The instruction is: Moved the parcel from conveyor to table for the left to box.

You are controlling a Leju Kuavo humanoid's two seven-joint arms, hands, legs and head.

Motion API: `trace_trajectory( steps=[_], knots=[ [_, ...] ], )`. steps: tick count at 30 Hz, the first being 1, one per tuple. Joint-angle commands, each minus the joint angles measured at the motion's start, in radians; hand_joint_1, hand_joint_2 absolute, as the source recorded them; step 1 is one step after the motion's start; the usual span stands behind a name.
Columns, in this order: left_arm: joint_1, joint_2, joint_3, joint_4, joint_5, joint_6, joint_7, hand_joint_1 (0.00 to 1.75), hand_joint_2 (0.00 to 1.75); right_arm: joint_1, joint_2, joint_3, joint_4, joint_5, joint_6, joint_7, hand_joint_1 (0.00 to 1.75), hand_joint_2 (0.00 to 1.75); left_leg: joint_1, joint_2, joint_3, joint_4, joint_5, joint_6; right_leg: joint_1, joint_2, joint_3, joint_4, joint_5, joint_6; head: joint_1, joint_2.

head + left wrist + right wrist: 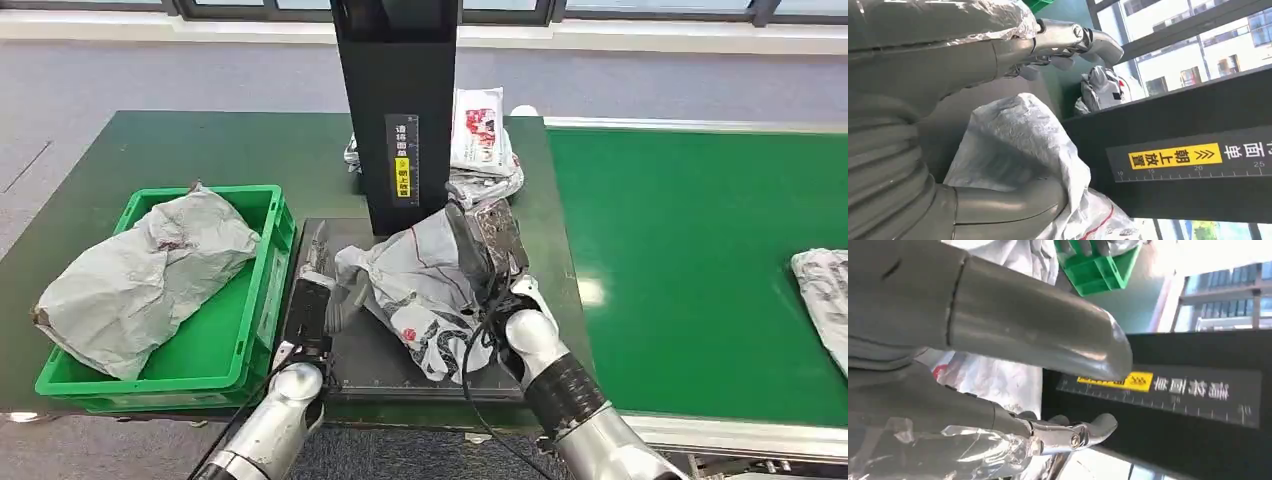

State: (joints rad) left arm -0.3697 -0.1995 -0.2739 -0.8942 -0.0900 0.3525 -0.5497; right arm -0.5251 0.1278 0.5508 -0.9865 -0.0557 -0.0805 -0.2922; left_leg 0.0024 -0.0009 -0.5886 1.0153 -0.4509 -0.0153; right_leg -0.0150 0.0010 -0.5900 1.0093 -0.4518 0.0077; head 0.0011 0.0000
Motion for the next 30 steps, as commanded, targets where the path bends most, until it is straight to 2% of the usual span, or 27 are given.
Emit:
trace_trajectory(
  steps=[1,2,5,6,10,14,17,18,22,25,30],
  knots=[
    [-0.028,0.013,-0.056,0.029,-0.025,0.003,0.011,0.0,1.75,0.03,-0.053,-0.128,-0.072,-0.01,-0.13,-0.038,0.0,0.0,0.001,-0.003,0.0,-0.001,0.001,0.0,0.001,-0.003,0.002,-0.002,0.0,0.0,0.0,0.0],
    [-0.033,0.013,-0.073,0.037,-0.042,0.003,0.02,0.0,1.75,0.034,-0.057,-0.138,-0.075,-0.021,-0.134,-0.046,0.0,0.0,0.0,-0.003,0.0,-0.001,0.001,0.0,0.001,-0.003,0.001,-0.001,0.0,0.0,0.0,0.0],
    [-0.053,0.013,-0.155,0.08,-0.147,-0.01,0.053,0.0,1.75,0.038,-0.068,-0.157,-0.069,0.031,-0.244,-0.065,0.0,0.0,0.001,-0.005,0.0,-0.001,0.002,0.0,0.001,-0.006,0.002,-0.003,0.0,0.0,0.0,0.0],
    [-0.068,0.019,-0.213,0.115,-0.212,-0.021,0.085,0.0,1.75,0.045,-0.074,-0.16,-0.07,0.106,-0.351,-0.084,0.0,1.75,0.0,-0.004,0.0,0.0,0.001,0.0,0.0,-0.004,0.001,-0.001,0.0,0.0,0.0,0.0],
    [-0.099,-0.009,-0.345,0.271,-0.449,-0.013,0.152,0.0,1.75,0.158,-0.08,-0.21,-0.192,0.182,-0.412,-0.089,0.0,1.75,0.001,-0.007,0.002,-0.003,0.002,0.001,0.001,-0.007,0.004,-0.004,0.0,0.0,0.0,0.0],
    [-0.147,-0.039,-0.38,0.411,-0.53,0.0,0.242,0.0,1.75,0.241,-0.073,-0.232,-0.308,0.219,-0.429,-0.087,0.0,1.75,0.0,-0.007,0.002,-0.003,0.001,0.001,0.001,-0.007,0.005,-0.004,-0.001,0.0,0.0,0.0],
    [-0.2,-0.04,-0.426,0.512,-0.599,-0.166,0.38,0.0,1.75,0.279,-0.073,-0.224,-0.369,0.231,-0.418,-0.086,0.0,1.75,0.001,-0.005,0.001,-0.001,0.0,0.0,0.001,-0.006,0.003,-0.003,0.0,-0.001,0.0,0.0],
    [-0.208,-0.036,-0.443,0.523,-0.638,-0.17,0.417,1.75,1.75,0.294,-0.074,-0.218,-0.386,0.236,-0.411,-0.09,0.0,1.75,0.0,-0.005,0.001,-0.002,0.0,0.001,0.001,-0.006,0.003,-0.003,0.0,-0.001,0.0,0.0],
    [-0.22,-0.03,-0.4,0.543,-0.682,-0.121,0.483,1.75,1.75,0.36,-0.059,-0.194,-0.453,0.255,-0.396,-0.094,0.0,1.75,0.001,-0.004,0.003,-0.004,0.001,0.0,0.002,-0.005,0.004,-0.005,0.001,-0.001,0.0,0.0],
    [-0.217,-0.02,-0.352,0.503,-0.673,-0.003,0.452,1.75,1.75,0.371,-0.054,-0.192,-0.454,0.252,-0.39,-0.088,0.0,1.75,0.001,-0.005,0.004,-0.003,0.0,0.001,0.001,-0.006,0.008,-0.004,0.0,0.0,0.0,0.0],
    [-0.217,-0.02,-0.326,0.482,-0.674,0.01,0.446,1.75,1.75,0.374,-0.051,-0.198,-0.452,0.252,-0.386,-0.088,0.0,1.75,0.001,-0.001,0.003,-0.002,0.001,0.001,0.001,-0.002,0.005,-0.002,0.001,0.0,0.0,0.0]
  ],
)
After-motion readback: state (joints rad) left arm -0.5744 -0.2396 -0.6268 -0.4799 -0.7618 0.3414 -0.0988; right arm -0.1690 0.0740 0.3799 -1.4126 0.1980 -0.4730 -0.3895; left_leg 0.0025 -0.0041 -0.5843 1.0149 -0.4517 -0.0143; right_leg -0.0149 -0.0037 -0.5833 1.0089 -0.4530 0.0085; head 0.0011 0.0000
